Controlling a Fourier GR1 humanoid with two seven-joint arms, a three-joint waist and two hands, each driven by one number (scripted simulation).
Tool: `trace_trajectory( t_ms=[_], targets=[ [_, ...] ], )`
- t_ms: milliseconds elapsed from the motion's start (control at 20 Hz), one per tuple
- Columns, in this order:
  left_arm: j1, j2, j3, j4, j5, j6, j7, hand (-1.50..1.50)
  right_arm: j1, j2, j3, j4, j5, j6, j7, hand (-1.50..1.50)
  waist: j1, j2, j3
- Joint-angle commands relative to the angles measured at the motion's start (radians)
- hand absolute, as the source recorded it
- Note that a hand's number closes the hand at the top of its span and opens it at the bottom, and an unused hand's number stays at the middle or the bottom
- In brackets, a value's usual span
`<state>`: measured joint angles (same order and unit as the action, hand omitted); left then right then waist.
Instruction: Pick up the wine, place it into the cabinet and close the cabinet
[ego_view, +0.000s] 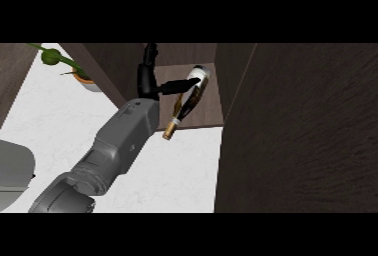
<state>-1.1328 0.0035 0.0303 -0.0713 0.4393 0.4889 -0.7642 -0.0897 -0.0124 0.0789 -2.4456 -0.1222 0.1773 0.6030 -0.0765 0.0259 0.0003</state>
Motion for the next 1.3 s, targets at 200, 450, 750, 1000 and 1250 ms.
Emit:
trace_trajectory(
  t_ms=[200, 450, 750, 1000, 1250],
  targets=[
    [0.031, 0.016, 0.023, -0.016, 0.007, 0.004, -0.046, -1.5, 0.037, 0.012, 0.054, -0.052, 0.004, -0.003, -0.01, -1.5, -0.003, 0.003, -0.002],
    [0.035, 0.01, 0.025, -0.018, -0.002, -0.023, -0.06, -1.5, -0.014, 0.003, -0.003, 0.009, -0.033, -0.001, -0.009, -1.5, 0.006, 0.003, -0.001],
    [0.006, 0.037, 0.029, -0.025, -0.005, -0.095, -0.033, -1.5, 0.006, 0.01, 0.023, -0.03, -0.022, -0.008, 0.005, -1.5, 0.001, 0.002, -0.002],
    [0.071, -0.004, 0.012, -0.018, -0.021, -0.127, -0.108, -1.5, 0.001, 0.012, 0.043, -0.018, -0.009, -0.017, 0.006, -1.5, 0.006, 0.0, -0.002],
    [0.067, -0.004, 0.01, -0.026, -0.03, -0.175, -0.1, -1.5, -0.004, 0.004, 0.015, -0.031, -0.029, -0.013, 0.022, -1.5, 0.018, -0.004, -0.002]
  ],
)
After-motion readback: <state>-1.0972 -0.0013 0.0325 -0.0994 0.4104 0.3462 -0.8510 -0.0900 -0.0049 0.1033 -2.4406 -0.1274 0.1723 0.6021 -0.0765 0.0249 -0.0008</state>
